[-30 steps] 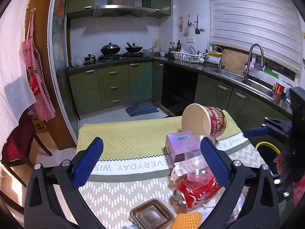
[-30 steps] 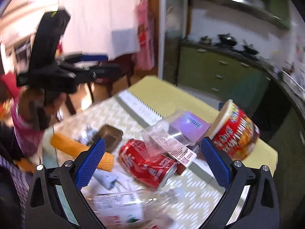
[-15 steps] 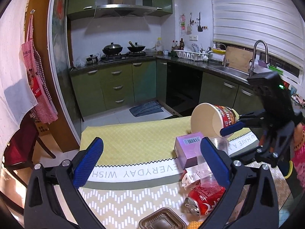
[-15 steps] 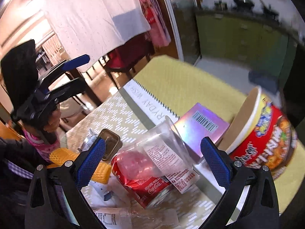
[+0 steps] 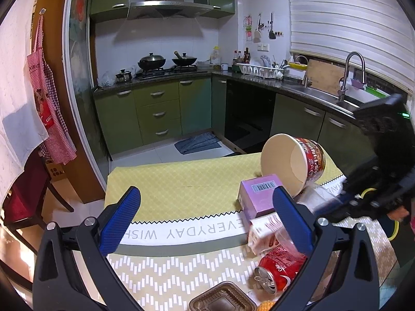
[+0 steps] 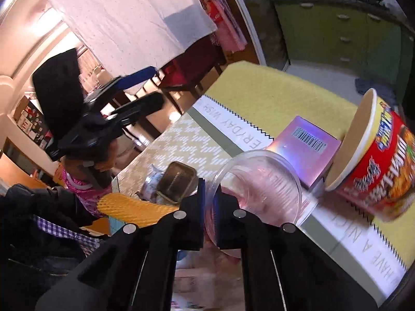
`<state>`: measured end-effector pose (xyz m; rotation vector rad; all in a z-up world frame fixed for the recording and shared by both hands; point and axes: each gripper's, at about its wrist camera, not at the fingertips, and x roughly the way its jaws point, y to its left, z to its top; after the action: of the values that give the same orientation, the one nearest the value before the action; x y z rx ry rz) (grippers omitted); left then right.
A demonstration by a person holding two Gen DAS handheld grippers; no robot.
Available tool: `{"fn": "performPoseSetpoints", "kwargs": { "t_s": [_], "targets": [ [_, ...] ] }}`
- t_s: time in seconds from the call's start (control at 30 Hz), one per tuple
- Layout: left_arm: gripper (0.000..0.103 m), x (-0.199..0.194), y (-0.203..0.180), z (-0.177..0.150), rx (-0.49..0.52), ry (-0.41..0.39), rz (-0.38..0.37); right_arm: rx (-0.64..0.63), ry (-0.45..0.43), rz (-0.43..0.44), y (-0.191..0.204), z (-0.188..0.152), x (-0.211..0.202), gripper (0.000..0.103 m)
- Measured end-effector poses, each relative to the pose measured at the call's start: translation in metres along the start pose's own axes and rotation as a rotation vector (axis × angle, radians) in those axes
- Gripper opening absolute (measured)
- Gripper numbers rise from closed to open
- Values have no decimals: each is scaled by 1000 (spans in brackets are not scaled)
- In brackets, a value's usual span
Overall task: Collect trash
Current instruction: 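Reach the right gripper to the clear plastic cup and grasp it, then carry the plastic cup over the yellow bin and open the right gripper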
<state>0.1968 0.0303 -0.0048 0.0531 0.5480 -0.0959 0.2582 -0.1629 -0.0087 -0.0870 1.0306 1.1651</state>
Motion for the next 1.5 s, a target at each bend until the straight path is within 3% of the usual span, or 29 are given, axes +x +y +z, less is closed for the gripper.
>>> {"fn": "performPoseSetpoints", "kwargs": {
  "t_s": [0.17, 0.4, 0.57, 0.67, 0.73, 0.87, 1.07, 1.13, 1.2, 1.37, 1.5],
  "targets": [
    [97, 0, -4, -2, 8, 3, -13, -16, -76, -101, 40, -21, -20, 6],
    [97, -5, -10, -5, 24, -11, -44, 109, -207, -329, 45, -60, -82, 6],
    [97, -6, -19, -7, 45, -11, -73, 382, -266, -667, 4, -132, -152, 6],
    [97, -7, -28, -8, 71, -10, -91, 580, -231, -799, -36, -185, -172, 6],
    [97, -7, -34, -9, 86, -6, -107, 711, -163, -892, -74, -224, -172, 7],
    [97, -8, -44, -10, 98, 11, -144, 863, -87, -915, -138, -269, -160, 7],
    [97, -14, -53, -9, 128, 23, -209, 950, -16, -913, -200, -294, -139, 8],
    [97, -14, -55, -9, 133, 36, -238, 966, -5, -910, -213, -298, -136, 23],
    [97, -13, -56, -8, 137, 52, -262, 970, 4, -920, -218, -309, -136, 30],
    [97, -10, -57, -10, 157, 75, -311, 974, -4, -923, -220, -313, -134, 31],
    [97, -3, -58, -13, 178, 110, -333, 965, -25, -913, -196, -322, -133, 32]
  ]
}}
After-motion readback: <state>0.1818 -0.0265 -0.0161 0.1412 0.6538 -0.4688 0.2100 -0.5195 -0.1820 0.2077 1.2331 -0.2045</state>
